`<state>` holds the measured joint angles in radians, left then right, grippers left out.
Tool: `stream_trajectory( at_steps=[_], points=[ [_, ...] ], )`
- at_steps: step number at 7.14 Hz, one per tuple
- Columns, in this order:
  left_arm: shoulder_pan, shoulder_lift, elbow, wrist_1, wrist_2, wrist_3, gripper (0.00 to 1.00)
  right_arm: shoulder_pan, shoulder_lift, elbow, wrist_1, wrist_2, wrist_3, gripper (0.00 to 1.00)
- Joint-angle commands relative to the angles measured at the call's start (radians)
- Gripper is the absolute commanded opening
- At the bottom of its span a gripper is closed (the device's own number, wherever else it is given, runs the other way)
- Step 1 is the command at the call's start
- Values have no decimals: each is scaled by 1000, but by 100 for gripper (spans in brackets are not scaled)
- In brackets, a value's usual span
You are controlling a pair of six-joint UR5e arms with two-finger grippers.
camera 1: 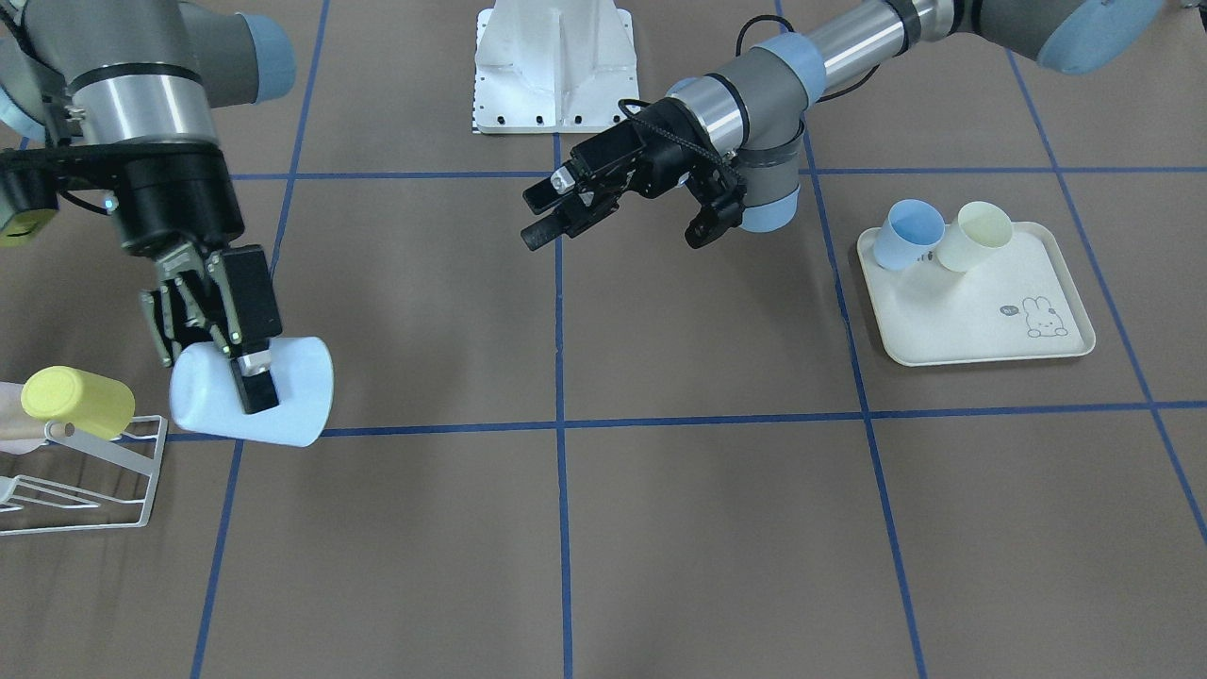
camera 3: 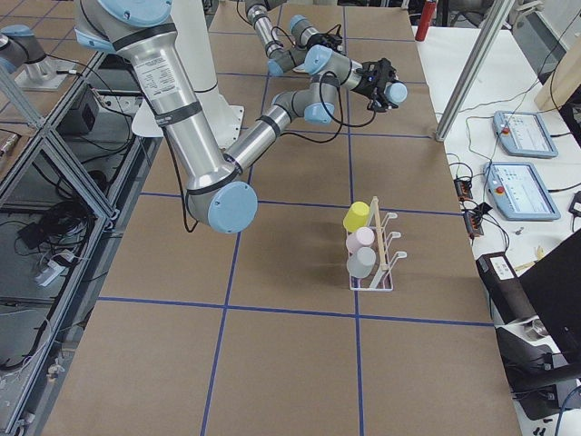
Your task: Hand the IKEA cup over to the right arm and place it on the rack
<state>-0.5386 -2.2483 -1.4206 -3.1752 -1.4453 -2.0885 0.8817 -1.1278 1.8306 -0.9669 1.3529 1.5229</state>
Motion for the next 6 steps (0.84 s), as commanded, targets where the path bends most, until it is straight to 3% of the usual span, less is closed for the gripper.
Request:
stream_trajectory(
  at_steps=[1, 2, 5, 6],
  points=[
    [-32, 6, -14, 116, -55, 134, 100, 31, -143, -2, -49, -129, -407, 0],
    [-41, 27, -15, 127, -82, 137, 100, 60, -215, -2, -27, -152, -585, 0],
    [-74, 39, -14, 156, -147, 137, 100, 146, -352, -33, 169, -75, -654, 0],
    [-72, 39, -14, 155, -148, 137, 99, 190, -354, -124, 291, -17, -679, 0]
  ],
)
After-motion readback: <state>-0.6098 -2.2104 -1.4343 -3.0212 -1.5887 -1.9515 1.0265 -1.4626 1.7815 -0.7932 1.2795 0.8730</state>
